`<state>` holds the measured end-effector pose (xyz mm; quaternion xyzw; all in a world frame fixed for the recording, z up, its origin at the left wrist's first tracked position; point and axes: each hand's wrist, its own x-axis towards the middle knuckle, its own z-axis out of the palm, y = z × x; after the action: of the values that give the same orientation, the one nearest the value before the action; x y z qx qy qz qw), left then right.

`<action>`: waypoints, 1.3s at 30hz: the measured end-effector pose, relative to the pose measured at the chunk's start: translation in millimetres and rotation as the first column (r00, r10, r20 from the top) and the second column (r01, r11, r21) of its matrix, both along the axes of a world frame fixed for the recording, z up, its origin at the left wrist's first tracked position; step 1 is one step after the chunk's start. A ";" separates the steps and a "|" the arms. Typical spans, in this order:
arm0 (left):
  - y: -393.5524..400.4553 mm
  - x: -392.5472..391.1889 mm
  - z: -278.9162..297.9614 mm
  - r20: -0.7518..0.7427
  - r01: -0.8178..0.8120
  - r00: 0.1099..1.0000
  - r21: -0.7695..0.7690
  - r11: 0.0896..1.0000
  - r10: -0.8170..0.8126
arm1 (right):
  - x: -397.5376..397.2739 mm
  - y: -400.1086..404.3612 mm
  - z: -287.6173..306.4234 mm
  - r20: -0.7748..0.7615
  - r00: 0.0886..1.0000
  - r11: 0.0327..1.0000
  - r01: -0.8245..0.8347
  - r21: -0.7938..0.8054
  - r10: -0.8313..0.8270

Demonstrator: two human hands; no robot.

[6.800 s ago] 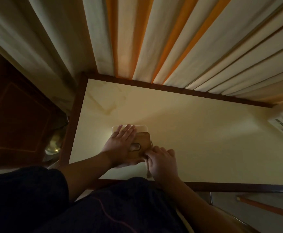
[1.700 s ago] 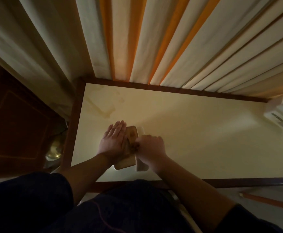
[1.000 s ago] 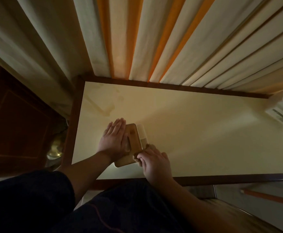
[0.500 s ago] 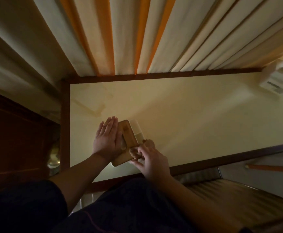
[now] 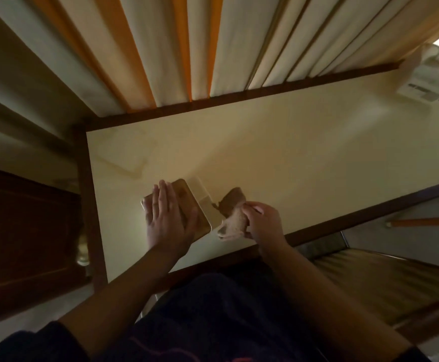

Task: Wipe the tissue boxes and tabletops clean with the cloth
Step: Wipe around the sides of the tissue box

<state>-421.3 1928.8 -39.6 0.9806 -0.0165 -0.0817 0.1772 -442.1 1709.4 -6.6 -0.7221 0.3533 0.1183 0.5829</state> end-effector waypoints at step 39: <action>24.3 30.0 1.2 0.012 0.233 0.969 0.275 0.933 -0.245 | 38.9 50.9 -111.2 0.446 0.627 0.756 -0.620 -0.211 0.638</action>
<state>-391.3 1953.1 -38.5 0.9879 -0.1284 -0.0815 0.0295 -403.2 1760.2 -117.8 -0.8153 -0.0795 0.1196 0.5610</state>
